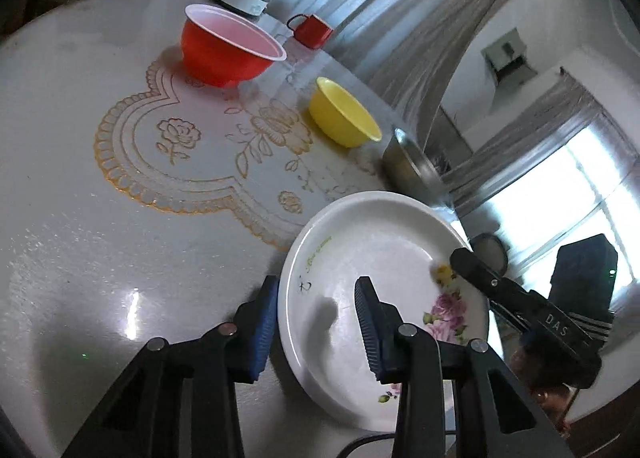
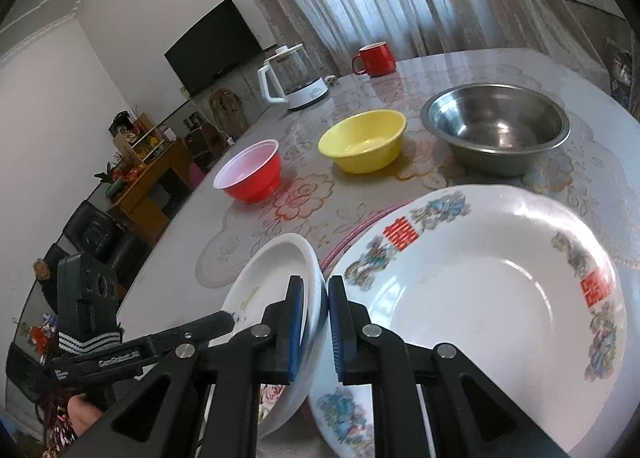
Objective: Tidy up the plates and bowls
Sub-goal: 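Lower the rose-pattern plate onto the red-character plate and open both grippers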
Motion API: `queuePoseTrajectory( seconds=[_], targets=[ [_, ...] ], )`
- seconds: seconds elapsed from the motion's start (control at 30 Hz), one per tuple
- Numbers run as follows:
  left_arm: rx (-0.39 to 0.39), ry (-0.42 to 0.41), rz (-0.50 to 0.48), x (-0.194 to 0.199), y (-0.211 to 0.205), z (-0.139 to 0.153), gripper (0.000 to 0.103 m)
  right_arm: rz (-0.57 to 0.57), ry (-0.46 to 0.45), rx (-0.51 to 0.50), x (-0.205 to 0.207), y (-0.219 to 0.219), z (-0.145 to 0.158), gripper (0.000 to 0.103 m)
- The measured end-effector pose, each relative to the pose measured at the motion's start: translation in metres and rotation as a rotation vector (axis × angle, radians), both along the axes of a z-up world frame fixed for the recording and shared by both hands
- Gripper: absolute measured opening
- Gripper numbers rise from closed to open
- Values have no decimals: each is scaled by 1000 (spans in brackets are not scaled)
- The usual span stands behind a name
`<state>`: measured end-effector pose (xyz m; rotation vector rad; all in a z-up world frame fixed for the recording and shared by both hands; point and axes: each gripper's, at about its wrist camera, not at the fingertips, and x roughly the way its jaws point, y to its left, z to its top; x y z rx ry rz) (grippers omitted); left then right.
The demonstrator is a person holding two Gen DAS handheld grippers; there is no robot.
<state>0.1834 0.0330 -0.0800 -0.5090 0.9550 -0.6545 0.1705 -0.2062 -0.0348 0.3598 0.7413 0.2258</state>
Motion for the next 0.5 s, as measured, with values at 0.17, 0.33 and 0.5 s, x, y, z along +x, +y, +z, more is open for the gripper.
queuePoseTrajectory(
  seconds=[0.17,0.33,0.5],
  targets=[
    [-63,-16,43,0,-1,13,37,-6,-14,46,0,-8,9,12],
    [-61,-36,18,2,-23,26,39,-56,-17,66,-2,-25,12,12],
    [-67,-52,-5,6,-47,34,41,-130,24,151,-7,-59,-1,12]
  ],
)
